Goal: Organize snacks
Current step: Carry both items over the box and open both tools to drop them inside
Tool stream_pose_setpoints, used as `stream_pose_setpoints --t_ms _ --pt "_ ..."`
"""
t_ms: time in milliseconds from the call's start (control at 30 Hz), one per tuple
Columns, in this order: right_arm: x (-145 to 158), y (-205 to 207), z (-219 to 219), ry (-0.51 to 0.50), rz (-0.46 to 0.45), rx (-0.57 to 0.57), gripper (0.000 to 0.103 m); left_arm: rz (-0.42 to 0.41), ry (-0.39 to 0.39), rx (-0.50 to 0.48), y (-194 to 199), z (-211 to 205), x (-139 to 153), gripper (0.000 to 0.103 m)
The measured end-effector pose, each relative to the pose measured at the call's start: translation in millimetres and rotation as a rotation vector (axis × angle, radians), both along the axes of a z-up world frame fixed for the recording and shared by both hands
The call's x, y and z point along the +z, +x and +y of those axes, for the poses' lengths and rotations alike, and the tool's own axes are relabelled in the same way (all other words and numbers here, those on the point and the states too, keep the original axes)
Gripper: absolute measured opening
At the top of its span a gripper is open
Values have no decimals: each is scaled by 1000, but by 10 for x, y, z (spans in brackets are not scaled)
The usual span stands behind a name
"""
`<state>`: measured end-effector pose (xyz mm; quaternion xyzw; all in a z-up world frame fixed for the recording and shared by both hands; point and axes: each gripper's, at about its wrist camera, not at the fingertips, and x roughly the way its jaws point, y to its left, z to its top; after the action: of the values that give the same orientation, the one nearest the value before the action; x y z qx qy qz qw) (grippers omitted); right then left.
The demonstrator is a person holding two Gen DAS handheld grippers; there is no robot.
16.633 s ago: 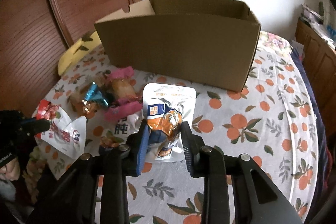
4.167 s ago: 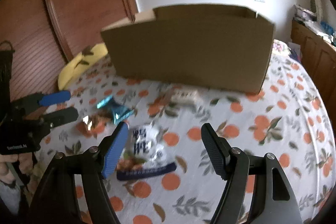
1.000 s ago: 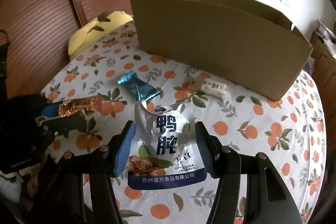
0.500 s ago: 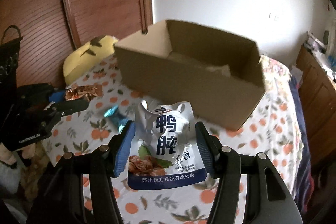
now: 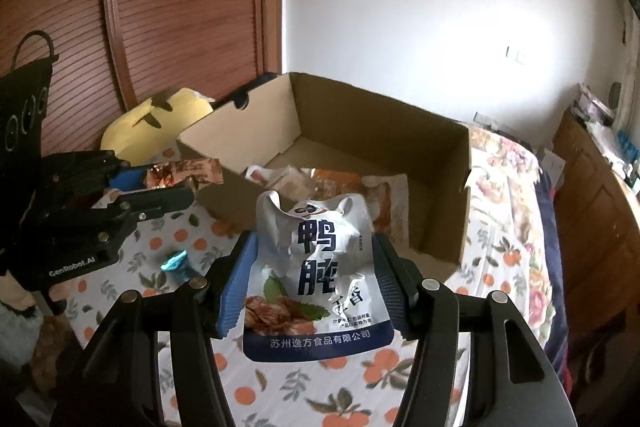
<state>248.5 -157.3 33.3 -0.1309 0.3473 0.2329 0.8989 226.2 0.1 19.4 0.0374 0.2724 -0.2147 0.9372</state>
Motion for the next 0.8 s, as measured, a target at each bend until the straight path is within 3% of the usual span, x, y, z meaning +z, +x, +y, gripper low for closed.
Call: stream_pose_setpoints --t_ms 433,800 --pt "-33 594 38 4 2 -25 59 -22 11 25 547 21 112 22" --pt "-185 1070 40 -34 13 -69 59 27 4 75 934 171 -101 22"
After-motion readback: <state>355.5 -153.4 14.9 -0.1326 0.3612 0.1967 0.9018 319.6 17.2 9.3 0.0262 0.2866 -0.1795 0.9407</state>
